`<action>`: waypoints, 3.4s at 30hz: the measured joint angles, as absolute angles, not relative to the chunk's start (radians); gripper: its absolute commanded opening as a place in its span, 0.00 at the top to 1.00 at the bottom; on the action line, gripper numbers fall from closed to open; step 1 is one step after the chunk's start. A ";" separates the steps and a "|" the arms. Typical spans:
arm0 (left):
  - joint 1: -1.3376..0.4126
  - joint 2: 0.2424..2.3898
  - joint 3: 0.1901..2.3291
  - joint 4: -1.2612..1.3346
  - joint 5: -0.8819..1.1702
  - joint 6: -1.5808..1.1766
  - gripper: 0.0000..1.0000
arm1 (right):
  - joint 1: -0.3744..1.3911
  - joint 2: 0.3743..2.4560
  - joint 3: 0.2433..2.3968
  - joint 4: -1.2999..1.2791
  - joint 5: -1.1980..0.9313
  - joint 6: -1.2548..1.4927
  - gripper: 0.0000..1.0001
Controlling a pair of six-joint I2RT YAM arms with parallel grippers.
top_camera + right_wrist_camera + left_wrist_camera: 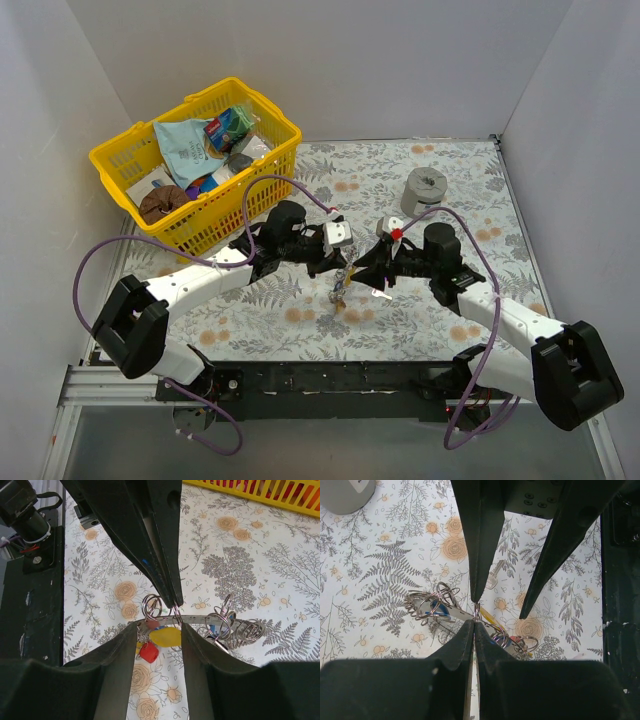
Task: Put the keys on the keyring
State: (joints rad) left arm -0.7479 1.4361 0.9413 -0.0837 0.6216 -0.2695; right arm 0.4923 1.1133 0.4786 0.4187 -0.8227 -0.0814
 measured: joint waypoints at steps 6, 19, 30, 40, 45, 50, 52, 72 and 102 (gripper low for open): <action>-0.744 1.436 0.941 -0.083 0.624 -0.270 1.00 | 0.487 1.134 0.482 0.446 -0.828 -0.055 0.53; -0.743 1.436 0.941 -0.083 0.646 -0.270 1.00 | 0.484 1.134 0.496 0.476 -0.800 -0.033 0.62; -0.743 1.436 0.941 -0.081 0.646 -0.271 1.00 | 0.484 1.158 0.514 0.467 -0.826 -0.030 0.72; -0.743 1.436 0.941 -0.075 0.645 -0.285 1.00 | 0.484 1.171 0.516 0.463 -0.840 -0.033 0.99; -0.743 1.436 0.939 -0.070 0.640 -0.290 1.00 | 0.483 1.183 0.545 0.420 -0.841 -0.044 0.99; -0.743 1.436 0.939 -0.067 0.627 -0.284 0.86 | 0.484 1.183 0.599 0.299 -0.821 -0.104 0.99; -0.743 1.436 0.939 -0.069 0.617 -0.274 0.73 | 0.485 1.185 0.633 0.218 -0.805 -0.136 0.99; -0.743 1.536 1.024 -0.088 0.748 -0.244 0.73 | 0.484 1.155 0.725 -0.239 -0.657 -0.345 0.99; -0.748 1.665 1.028 0.053 0.882 -0.326 0.79 | 0.484 1.152 0.721 -0.240 -0.690 -0.356 0.99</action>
